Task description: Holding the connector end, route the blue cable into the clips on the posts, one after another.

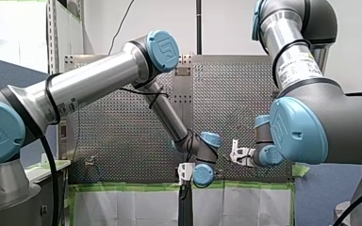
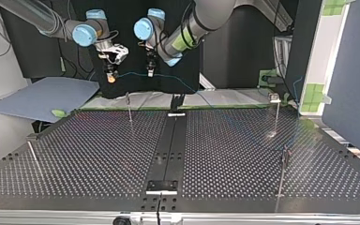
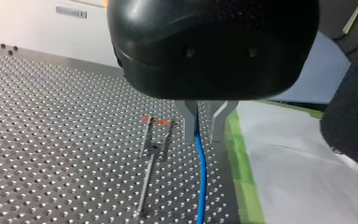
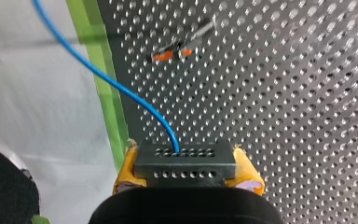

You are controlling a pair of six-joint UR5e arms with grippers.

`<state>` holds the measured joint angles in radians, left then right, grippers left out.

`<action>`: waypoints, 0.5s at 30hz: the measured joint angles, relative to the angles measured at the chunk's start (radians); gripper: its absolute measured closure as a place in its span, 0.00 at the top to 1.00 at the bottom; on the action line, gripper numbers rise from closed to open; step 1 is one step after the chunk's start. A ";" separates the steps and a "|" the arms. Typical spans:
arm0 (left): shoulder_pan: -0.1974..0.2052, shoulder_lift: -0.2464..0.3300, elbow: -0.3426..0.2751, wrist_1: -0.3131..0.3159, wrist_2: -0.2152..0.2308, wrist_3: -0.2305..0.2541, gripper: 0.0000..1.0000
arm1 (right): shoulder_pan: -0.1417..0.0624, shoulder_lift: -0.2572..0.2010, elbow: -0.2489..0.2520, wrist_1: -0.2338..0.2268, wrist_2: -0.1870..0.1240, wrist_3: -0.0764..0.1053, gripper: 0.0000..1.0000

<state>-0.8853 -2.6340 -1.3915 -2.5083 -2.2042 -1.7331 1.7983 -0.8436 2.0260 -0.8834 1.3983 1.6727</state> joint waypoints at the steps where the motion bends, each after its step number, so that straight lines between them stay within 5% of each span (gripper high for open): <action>1: 0.000 0.000 0.008 -0.002 -0.003 0.001 0.17 | -0.001 0.001 0.000 -0.003 0.007 -0.002 0.00; 8: -0.004 -0.004 0.072 -0.008 -0.009 0.001 0.17 | -0.005 0.003 -0.001 -0.031 0.009 -0.008 0.00; 15: -0.010 -0.058 0.142 -0.059 -0.005 0.000 0.20 | -0.006 0.005 -0.016 -0.066 -0.024 -0.006 0.00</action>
<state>-0.8950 -2.6917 -1.2493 -2.5673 -2.2094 -1.7329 1.7923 -0.8390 2.0096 -0.9493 1.3740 1.6667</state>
